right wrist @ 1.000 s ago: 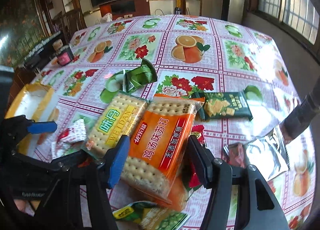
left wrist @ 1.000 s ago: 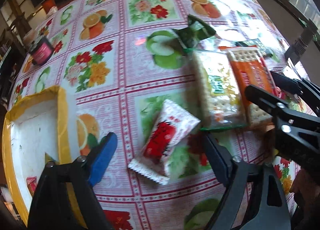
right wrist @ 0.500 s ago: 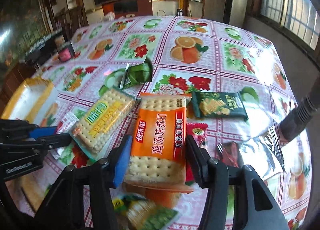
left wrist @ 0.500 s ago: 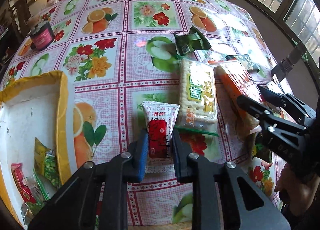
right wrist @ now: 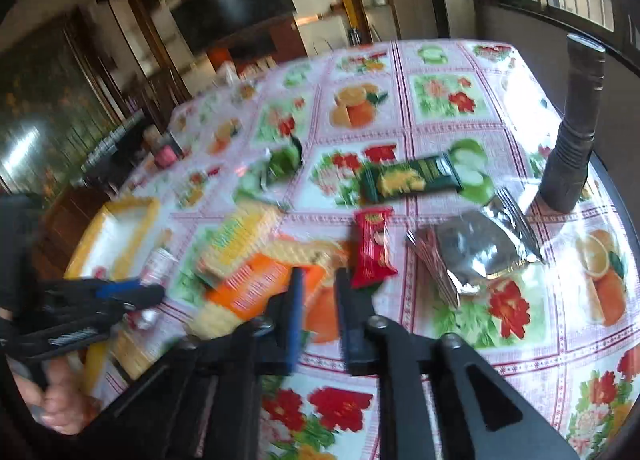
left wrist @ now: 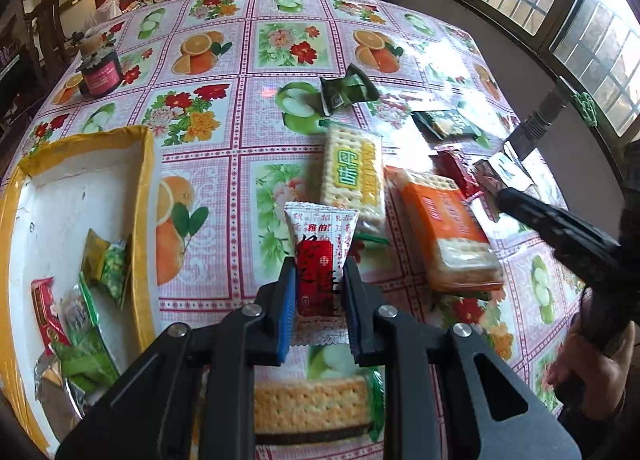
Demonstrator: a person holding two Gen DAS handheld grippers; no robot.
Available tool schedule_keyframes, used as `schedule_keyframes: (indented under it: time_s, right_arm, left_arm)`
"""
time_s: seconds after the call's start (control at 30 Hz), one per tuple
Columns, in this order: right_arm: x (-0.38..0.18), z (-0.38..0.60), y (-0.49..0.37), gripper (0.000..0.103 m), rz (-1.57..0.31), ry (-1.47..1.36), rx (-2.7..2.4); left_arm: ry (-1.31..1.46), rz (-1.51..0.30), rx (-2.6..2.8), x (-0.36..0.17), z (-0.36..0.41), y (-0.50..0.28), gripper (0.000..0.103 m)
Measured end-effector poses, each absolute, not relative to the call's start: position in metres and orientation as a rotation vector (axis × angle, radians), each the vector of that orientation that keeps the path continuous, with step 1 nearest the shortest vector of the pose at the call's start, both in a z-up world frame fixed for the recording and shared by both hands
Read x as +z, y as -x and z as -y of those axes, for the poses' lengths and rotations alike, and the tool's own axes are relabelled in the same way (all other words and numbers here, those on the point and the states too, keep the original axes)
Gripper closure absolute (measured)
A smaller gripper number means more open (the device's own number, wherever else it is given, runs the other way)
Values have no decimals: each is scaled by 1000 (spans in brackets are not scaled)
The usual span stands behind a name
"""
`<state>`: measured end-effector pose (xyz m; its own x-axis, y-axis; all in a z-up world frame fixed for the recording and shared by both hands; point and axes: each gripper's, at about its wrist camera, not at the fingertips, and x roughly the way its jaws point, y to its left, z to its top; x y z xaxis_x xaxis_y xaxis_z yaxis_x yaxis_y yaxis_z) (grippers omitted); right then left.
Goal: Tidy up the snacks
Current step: 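Grasp red-white snack with left tool while right tool grasps orange stick snack, then carry both snacks into the tray with the left and right tools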
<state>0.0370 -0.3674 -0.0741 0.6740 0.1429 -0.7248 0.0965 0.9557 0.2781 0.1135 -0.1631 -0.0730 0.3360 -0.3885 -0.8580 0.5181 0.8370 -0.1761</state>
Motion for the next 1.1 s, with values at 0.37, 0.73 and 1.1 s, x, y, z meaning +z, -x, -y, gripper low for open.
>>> schedule_keyframes:
  time_s: [0.37,0.73,1.1]
  right_arm:
    - [-91,306,-85,39,-985,-153,-18]
    - [-93,314,-63,84,-922,-203,55]
    - [-46,323,-23,84,-757,-362,183]
  left_arm:
    - [-127,-1049,-612,-60,155,-94,79]
    - [-85,-1057,-603,-61,139,-98,79]
    - [-88,-1004,-614,-38,134,-78,79]
